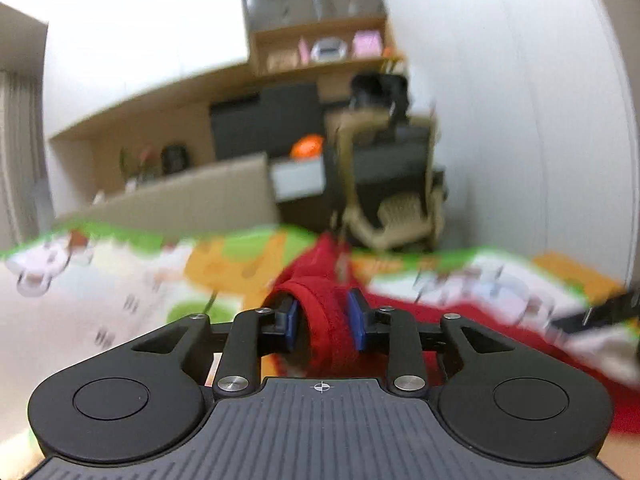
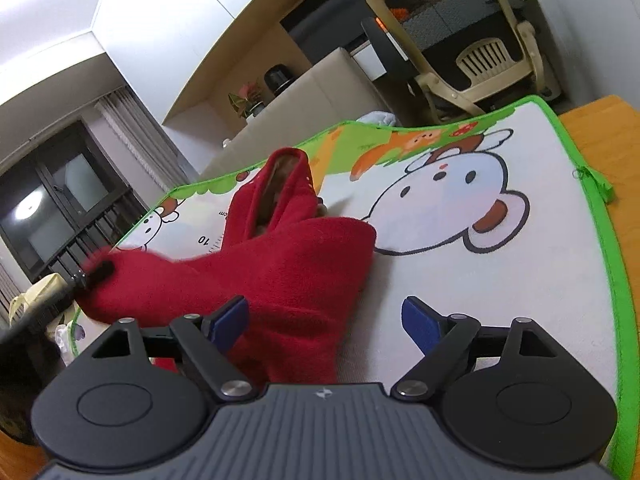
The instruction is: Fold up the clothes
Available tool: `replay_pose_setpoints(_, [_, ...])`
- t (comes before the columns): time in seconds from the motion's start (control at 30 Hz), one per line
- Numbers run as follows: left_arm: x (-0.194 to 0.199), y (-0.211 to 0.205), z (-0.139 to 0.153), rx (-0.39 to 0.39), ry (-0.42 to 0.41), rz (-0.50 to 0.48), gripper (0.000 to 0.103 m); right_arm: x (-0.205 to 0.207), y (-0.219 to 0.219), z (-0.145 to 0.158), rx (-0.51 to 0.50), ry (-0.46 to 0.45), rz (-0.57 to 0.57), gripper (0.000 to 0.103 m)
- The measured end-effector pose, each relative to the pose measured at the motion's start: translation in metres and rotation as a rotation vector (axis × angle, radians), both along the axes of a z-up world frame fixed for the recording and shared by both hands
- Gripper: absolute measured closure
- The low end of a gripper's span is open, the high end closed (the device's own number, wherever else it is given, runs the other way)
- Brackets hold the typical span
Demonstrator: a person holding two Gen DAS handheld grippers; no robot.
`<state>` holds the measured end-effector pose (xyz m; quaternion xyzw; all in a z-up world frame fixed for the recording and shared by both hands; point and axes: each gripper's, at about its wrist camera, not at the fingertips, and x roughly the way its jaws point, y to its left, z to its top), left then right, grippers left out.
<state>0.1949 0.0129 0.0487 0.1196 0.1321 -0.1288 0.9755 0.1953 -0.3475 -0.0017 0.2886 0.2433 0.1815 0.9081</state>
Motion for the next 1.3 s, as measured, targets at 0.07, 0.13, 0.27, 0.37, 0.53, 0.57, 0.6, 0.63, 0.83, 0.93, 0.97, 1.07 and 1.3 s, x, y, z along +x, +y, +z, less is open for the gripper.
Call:
replay_pose_setpoints(0.07, [0.006, 0.016, -0.032, 0.042, 0.127, 0.049, 0.048, 0.002, 0.0, 0.0, 0.003, 0.009, 0.004, 0.018])
replay_pose_setpoints(0.13, [0.012, 0.033, -0.063, 0.058, 0.256, 0.077, 0.034, 0.003, 0.001, 0.0, -0.001, 0.017, 0.004, 0.017])
replay_pose_setpoints(0.27, [0.007, 0.063, -0.042, -0.122, 0.274, 0.056, 0.025, -0.002, 0.013, 0.019, -0.121, -0.05, 0.007, 0.017])
replay_pose_setpoints(0.37, [0.0, 0.071, -0.006, -0.253, 0.215, -0.013, 0.019, -0.001, 0.035, 0.046, -0.243, -0.162, 0.059, 0.002])
replay_pose_setpoints(0.53, [0.022, 0.047, -0.018, -0.38, 0.355, -0.152, 0.009, 0.053, 0.078, 0.045, -0.236, -0.038, 0.236, 0.0])
replay_pose_setpoints(0.57, [0.033, 0.042, -0.032, -0.361, 0.42, -0.123, 0.009, 0.068, 0.087, 0.038, -0.238, 0.028, 0.254, 0.0])
replay_pose_setpoints(0.6, [0.041, 0.037, -0.045, -0.346, 0.473, -0.098, 0.009, 0.08, 0.092, 0.029, -0.252, 0.095, 0.242, 0.0])
replay_pose_setpoints(0.63, [0.038, 0.039, -0.048, -0.347, 0.47, -0.089, 0.01, 0.081, 0.095, 0.028, -0.269, 0.106, 0.239, 0.0])
replay_pose_setpoints(0.83, [-0.01, 0.053, -0.022, -0.328, 0.405, -0.046, 0.009, 0.046, 0.086, 0.046, -0.319, 0.059, 0.229, 0.0])
replay_pose_setpoints(0.93, [-0.063, 0.051, -0.006, -0.201, 0.299, -0.059, 0.008, -0.009, 0.07, 0.067, -0.428, -0.072, 0.215, 0.0])
replay_pose_setpoints(0.97, [-0.085, 0.051, -0.007, -0.157, 0.275, -0.07, 0.008, -0.029, 0.066, 0.069, -0.48, -0.106, 0.21, 0.0])
replay_pose_setpoints(1.07, [-0.142, 0.043, -0.011, -0.042, 0.225, -0.08, 0.017, -0.092, 0.059, 0.073, -0.625, -0.192, 0.198, 0.0])
replay_pose_setpoints(1.3, [-0.218, 0.008, -0.029, 0.047, 0.279, -0.269, 0.029, -0.191, 0.071, 0.051, -0.731, -0.21, 0.334, 0.034])
